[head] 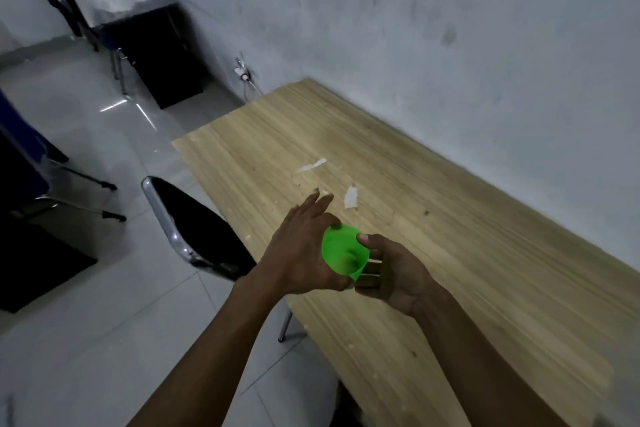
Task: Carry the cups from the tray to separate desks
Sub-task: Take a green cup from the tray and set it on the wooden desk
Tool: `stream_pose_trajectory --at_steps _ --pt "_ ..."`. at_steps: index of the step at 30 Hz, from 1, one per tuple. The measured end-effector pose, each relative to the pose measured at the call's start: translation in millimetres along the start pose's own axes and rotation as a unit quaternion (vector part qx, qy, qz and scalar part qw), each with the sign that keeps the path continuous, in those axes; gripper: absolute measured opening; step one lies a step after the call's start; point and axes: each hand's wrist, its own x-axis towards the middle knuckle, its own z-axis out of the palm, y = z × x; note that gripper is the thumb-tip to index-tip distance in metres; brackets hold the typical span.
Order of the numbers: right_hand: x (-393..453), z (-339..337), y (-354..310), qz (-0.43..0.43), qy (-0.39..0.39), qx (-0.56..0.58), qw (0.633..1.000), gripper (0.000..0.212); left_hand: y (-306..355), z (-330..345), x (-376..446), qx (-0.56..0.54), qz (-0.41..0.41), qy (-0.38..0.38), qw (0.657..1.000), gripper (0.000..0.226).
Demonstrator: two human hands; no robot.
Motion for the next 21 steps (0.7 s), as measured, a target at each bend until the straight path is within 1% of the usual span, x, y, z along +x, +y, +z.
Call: stream_pose_trajectory --at_steps 2,5,8,12,15,17,19,20,21 --pt "10.8 -2.5 -4.4 0.0 0.013 0.025 1.0 0.065 -8.3 2.6 18.7 -0.005 0.005 -0.016 1.0 0.094" --pt "23.6 -8.7 -9.2 -0.003 0.036 0.055 0.998 0.05 -17.7 8.1 46.5 -0.008 0.038 -0.039 0.998 0.094" --pt "26.7 -15.2 -9.7 -0.006 0.062 0.078 0.995 0.041 -22.2 16.0 64.4 -0.027 0.085 -0.047 0.995 0.092" --pt "26.0 -24.5 -8.0 -0.022 0.102 0.095 0.99 0.034 -25.9 30.5 85.0 -0.053 0.142 -0.048 0.987 0.093" --pt "22.9 -24.6 -3.5 -0.034 0.139 0.11 0.984 0.028 -28.9 38.2 97.2 -0.063 0.175 -0.071 0.98 0.091" --pt "21.7 -21.6 2.4 -0.04 0.163 0.124 0.978 0.035 -31.0 41.8 103.3 -0.063 0.19 -0.088 0.976 0.09" --pt "21.1 -19.2 9.6 -0.046 0.193 0.141 0.97 0.052 -31.5 46.1 108.9 -0.06 0.204 -0.111 0.971 0.09" --pt "20.5 -17.9 13.1 -0.048 0.205 0.147 0.967 0.056 -31.4 48.8 110.0 -0.058 0.209 -0.12 0.969 0.091" --pt "19.7 -16.1 16.6 -0.051 0.215 0.152 0.963 0.055 -31.7 51.5 110.0 -0.059 0.215 -0.125 0.967 0.092"
